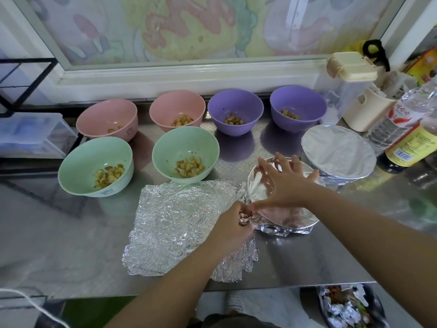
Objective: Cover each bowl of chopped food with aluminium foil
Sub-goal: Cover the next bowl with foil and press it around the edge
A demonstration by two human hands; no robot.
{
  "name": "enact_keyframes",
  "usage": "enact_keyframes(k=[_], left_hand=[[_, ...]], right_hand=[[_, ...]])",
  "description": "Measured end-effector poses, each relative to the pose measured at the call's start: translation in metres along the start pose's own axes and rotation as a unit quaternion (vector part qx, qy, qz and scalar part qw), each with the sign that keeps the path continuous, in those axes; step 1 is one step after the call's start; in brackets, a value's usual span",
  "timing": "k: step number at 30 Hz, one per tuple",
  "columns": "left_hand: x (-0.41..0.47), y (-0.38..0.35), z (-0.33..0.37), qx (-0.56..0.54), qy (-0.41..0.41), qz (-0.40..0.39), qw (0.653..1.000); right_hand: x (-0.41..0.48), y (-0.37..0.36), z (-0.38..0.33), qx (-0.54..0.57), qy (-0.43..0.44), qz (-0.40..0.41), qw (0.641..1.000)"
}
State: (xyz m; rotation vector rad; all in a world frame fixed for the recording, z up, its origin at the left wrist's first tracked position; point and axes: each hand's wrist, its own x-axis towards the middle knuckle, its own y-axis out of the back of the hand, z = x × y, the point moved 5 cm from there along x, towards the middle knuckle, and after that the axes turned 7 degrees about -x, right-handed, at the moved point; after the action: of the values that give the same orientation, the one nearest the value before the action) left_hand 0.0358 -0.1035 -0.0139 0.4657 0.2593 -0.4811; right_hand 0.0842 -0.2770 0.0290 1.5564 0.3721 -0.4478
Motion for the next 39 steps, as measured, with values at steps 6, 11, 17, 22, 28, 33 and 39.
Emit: enact_keyframes(k=[6, 11, 17, 22, 28, 33, 39], left_hand=[[0.024, 0.01, 0.019, 0.059, -0.001, -0.038, 0.998], [0.03, 0.01, 0.01, -0.111, 0.105, -0.032, 0.988], [0.03, 0.001, -0.002, -0.398, 0.217, 0.099, 0.886], [0.02, -0.017, -0.003, -0.5, 0.244, 0.13, 0.821], [0.015, -0.016, 0.01, -0.534, 0.254, 0.137, 0.795], [0.015, 0.005, 0.04, -0.561, 0.28, 0.055, 0.777], [0.027, 0.013, 0.056, -0.524, 0.3, -0.029, 0.797]], right_hand=[[0.001, -0.002, 0.001, 0.003, 0.004, 0.005, 1.0], [0.0, -0.001, 0.001, -0.007, 0.004, 0.002, 1.0], [0.0, -0.002, 0.0, -0.009, 0.006, 0.009, 1.0], [0.002, -0.004, 0.001, -0.008, 0.005, 0.014, 1.0], [0.001, -0.004, 0.0, -0.012, 0.007, 0.017, 1.0], [0.002, -0.005, 0.0, -0.023, 0.003, 0.017, 1.0], [0.0, -0.005, -0.001, -0.017, 0.005, 0.021, 1.0]])
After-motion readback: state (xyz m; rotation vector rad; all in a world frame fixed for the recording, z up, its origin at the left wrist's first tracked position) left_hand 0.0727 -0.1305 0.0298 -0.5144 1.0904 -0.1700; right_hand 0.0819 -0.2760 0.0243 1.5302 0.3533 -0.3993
